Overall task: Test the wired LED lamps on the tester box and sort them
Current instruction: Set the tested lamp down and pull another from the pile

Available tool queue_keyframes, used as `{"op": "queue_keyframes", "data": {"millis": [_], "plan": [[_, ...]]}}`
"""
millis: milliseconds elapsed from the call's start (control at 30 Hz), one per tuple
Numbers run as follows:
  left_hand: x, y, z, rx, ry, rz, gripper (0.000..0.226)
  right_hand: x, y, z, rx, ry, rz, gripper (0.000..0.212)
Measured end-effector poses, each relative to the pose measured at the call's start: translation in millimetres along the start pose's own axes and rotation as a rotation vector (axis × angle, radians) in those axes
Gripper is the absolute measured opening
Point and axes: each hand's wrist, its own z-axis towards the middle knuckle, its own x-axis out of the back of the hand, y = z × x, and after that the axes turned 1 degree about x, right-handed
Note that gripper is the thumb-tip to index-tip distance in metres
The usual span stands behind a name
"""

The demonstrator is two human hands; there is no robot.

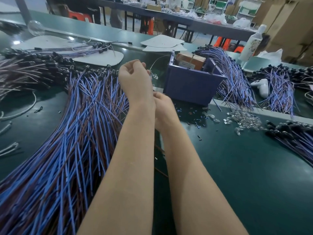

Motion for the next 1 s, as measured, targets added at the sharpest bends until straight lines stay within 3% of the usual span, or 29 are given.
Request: {"op": "queue_keyframes", "data": {"millis": [67,133,233,333,533,600,700,800,900,1000], "plan": [[0,-7,-1,-0.158,0.021,0.241,0.013,16,-5,-6,0.101,0.005,0.119,0.012],[-3,-17,-6,-0.293,-0.064,0.554,0.017,37,-10,-12,0.214,0.082,0.183,0.010],[-13,-33,-20,-0.267,-0.420,0.912,0.026,67,-16,-23,0.307,0.202,0.218,0.005],[-28,-48,-41,-0.210,-0.761,0.979,0.031,100,-20,-35,0.361,0.301,0.309,0.014],[-41,-77,-71,-0.252,-1.090,1.081,0.019,174,-19,-49,0.489,0.707,0.568,0.015],[-43,-87,-78,-0.289,-1.104,1.117,0.018,187,-12,-47,0.453,0.743,0.580,0.017],[-47,-100,-87,-0.341,-0.995,1.116,0.019,188,6,-38,0.310,0.630,0.241,0.022],[-45,-109,-89,-0.411,-0.876,1.139,0.021,185,15,-32,0.304,0.523,-0.001,0.023],[-39,-114,-86,-0.424,-0.819,1.145,0.021,187,16,-29,0.386,0.599,0.032,0.023],[-33,-116,-80,-0.410,-0.711,1.173,0.021,194,15,-31,0.430,0.772,0.283,0.023]]}}
